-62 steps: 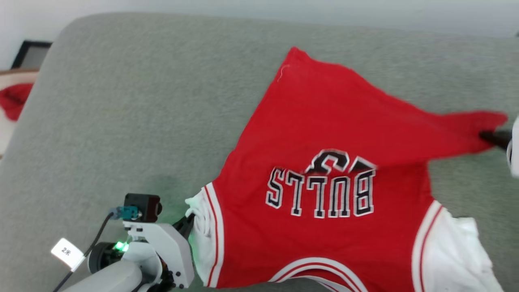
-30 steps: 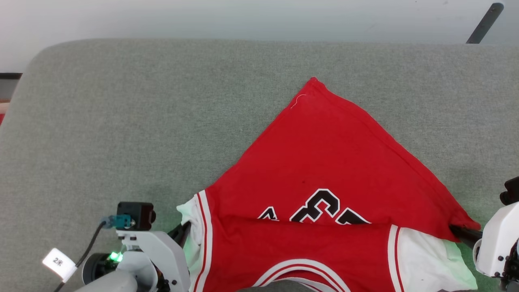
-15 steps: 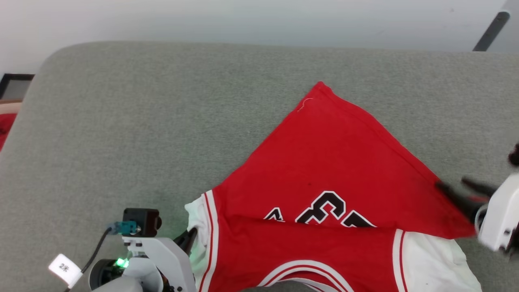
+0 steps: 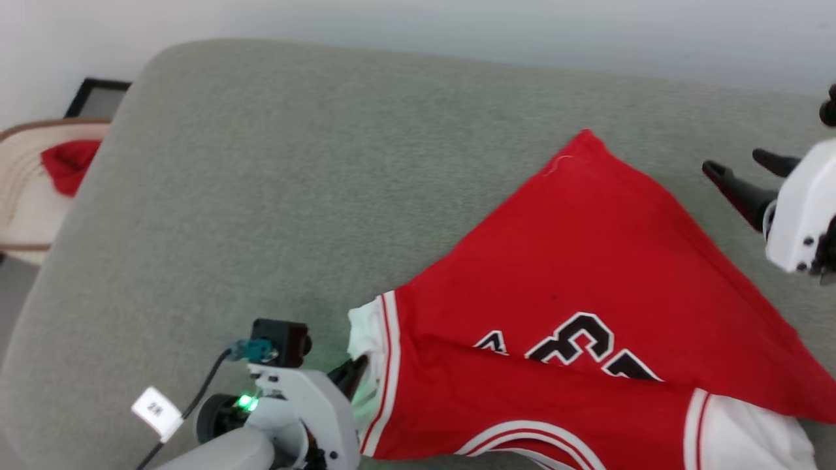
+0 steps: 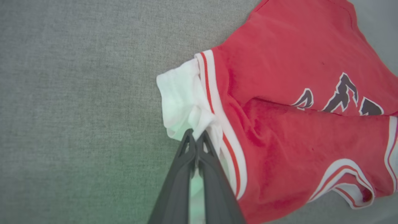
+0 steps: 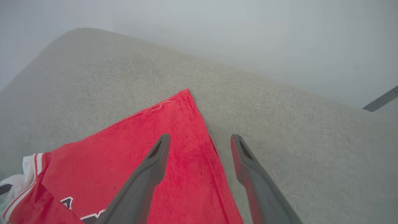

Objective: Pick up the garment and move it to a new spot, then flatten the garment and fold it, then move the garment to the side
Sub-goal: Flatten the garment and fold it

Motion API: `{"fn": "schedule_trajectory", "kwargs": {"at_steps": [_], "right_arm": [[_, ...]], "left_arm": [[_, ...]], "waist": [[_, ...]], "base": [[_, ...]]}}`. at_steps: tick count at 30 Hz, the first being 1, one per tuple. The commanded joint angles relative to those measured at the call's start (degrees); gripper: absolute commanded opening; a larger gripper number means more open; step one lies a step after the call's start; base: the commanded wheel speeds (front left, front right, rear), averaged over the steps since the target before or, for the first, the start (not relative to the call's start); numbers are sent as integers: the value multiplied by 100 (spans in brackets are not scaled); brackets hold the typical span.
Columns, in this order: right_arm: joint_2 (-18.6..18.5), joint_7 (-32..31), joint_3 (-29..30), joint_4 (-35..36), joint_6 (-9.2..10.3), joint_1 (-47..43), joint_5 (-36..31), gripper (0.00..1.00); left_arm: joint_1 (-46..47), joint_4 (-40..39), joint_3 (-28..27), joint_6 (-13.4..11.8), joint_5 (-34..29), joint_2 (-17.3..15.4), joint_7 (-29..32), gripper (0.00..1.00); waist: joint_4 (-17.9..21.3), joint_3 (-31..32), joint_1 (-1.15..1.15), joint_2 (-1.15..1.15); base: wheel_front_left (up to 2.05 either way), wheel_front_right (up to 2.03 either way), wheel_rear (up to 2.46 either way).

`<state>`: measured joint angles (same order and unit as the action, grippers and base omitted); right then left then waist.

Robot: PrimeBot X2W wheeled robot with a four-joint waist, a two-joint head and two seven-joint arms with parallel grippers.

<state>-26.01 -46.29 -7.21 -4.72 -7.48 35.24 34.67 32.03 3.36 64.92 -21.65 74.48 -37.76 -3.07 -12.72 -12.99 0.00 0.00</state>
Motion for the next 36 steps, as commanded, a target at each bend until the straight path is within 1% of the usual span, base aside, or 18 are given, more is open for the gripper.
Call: {"fn": "schedule_trajectory", "kwargs": {"at_steps": [1, 3, 9, 16, 23, 29, 32, 33, 34, 35, 36], "right_arm": [[-2, 15, -71, -111, -2, 121, -7, 100], [-94, 5, -247, -442, -2, 458, -50, 100], [-217, -74, -762, -1586, -2, 1355, -31, 100], [-292, -183, -1209, -2874, -2, 2131, -75, 100], [-299, -274, -1603, -3796, -2, 2524, -36, 100], [-273, -438, -1881, -4398, -2, 2545, 62, 100], [-254, -524, -1922, -4713, 1, 2552, 107, 100], [-259, -563, -1929, -4829, 2, 2565, 89, 96], [-269, -592, -1934, -4927, 3, 2591, 50, 69], [-267, -627, -1933, -5024, 3, 2622, 40, 36], [-262, -680, -1917, -5118, 4, 2649, 37, 0]], "left_arm": [[68, 43, 16, 48, -52, 41, -3, 0], [158, 129, 47, 128, -89, 156, 24, 0], [394, 427, 129, 395, -189, 521, 20, 0], [611, 751, 218, 658, -294, 937, -9, 0], [702, 1046, 242, 846, -310, 1212, -86, 0], [713, 1232, 244, 943, -283, 1341, -123, 0], [713, 1313, 241, 984, -268, 1376, -142, 0], [710, 1337, 243, 985, -265, 1388, -148, 0], [709, 1359, 244, 1000, -258, 1397, -153, 0], [706, 1379, 240, 1011, -253, 1404, -158, 0], [701, 1400, 236, 1023, -246, 1410, -162, 0]], "waist": [[-278, -164, 0, 0], [-436, -251, 0, 0], [-856, -516, 0, 0], [-1304, -832, 0, 0], [-1609, -1043, 0, 0], [-1720, -1119, 0, 0], [-1736, -1140, 0, 0], [-1738, -1143, 0, 0], [-1741, -1145, 0, 0], [-1742, -1143, 0, 0], [-1739, -1139, 0, 0]], "base": [[0, 0, 0], [0, 0, 0], [0, 0, 0], [0, 0, 0], [0, 0, 0], [0, 0, 0], [0, 0, 0], [0, 0, 0], [0, 0, 0], [0, 0, 0], [0, 0, 0]]}}
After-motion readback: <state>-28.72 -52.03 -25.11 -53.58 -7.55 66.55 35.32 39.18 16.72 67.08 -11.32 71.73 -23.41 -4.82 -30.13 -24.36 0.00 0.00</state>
